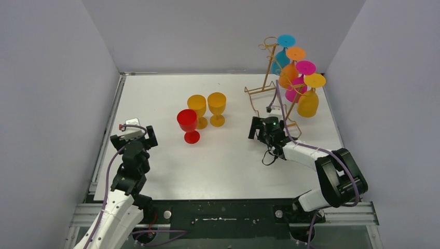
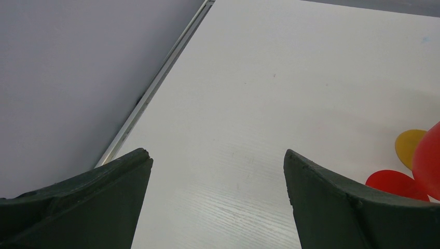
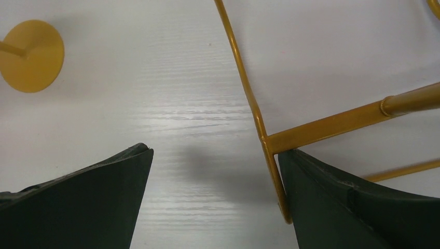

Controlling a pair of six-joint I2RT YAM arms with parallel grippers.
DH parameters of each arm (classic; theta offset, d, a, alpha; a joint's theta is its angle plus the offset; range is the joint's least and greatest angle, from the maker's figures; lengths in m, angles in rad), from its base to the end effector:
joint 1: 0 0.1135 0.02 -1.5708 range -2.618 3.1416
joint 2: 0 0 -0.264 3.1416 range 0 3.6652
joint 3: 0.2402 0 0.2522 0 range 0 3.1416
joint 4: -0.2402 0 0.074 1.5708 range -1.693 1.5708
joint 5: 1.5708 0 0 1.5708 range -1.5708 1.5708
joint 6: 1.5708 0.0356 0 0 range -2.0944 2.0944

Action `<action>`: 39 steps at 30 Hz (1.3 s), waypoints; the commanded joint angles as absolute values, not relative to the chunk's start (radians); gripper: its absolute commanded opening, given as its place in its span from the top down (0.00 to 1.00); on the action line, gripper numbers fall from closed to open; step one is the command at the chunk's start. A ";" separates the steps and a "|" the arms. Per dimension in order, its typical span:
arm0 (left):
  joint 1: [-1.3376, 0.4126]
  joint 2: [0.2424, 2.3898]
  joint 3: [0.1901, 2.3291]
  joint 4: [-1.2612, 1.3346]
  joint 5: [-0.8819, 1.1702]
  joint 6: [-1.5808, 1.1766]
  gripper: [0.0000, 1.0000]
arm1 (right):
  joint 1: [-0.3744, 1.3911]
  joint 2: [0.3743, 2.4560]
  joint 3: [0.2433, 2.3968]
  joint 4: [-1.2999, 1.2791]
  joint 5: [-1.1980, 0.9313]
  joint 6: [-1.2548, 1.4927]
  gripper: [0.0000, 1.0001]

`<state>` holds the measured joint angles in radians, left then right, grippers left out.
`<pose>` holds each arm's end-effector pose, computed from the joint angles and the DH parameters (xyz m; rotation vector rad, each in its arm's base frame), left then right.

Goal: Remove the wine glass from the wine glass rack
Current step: Adjust the wine rack at the center of the board.

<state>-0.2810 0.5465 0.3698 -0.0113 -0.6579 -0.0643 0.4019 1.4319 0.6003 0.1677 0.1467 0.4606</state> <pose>0.1468 -0.0197 0.2476 -0.2876 1.7059 0.3231 0.2587 0.1043 0.1671 0.1461 2.2392 0.3071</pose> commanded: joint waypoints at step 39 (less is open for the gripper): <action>-0.291 0.553 0.377 0.030 -0.649 -0.051 0.03 | 0.777 0.999 0.734 -0.188 0.033 0.401 0.01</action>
